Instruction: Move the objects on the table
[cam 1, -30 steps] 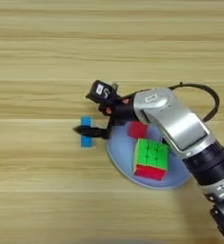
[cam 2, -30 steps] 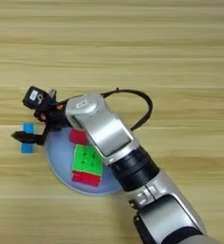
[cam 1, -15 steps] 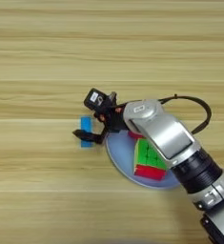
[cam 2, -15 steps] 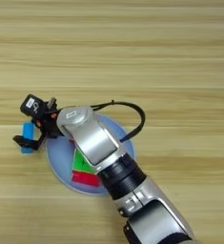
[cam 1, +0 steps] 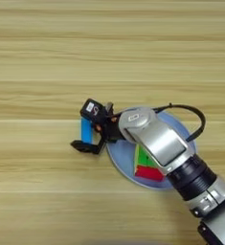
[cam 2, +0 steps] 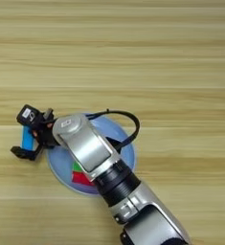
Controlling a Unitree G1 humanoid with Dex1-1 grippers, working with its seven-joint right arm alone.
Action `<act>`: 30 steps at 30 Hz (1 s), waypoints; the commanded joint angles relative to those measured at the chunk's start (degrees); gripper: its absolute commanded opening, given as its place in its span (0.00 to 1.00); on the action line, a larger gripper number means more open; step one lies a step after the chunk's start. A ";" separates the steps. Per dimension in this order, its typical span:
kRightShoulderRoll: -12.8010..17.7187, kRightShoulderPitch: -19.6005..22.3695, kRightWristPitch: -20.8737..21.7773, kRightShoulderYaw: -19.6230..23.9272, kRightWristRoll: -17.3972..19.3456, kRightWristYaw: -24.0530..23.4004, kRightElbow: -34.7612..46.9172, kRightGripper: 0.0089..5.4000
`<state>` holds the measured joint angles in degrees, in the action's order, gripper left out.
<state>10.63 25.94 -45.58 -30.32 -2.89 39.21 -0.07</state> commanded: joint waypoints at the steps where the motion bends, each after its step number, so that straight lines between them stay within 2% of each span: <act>1: -0.24 3.58 2.53 0.76 -0.82 -1.31 -0.45 0.88; 5: -0.24 3.67 2.37 0.45 -0.79 -0.90 -1.58 0.83; 21: -0.33 4.02 2.87 0.16 -0.78 -0.41 -1.85 0.83; 30: -0.58 4.25 2.19 1.01 0.46 0.70 0.58 0.83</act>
<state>10.36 26.66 -44.58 -30.87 -2.85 40.52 -2.43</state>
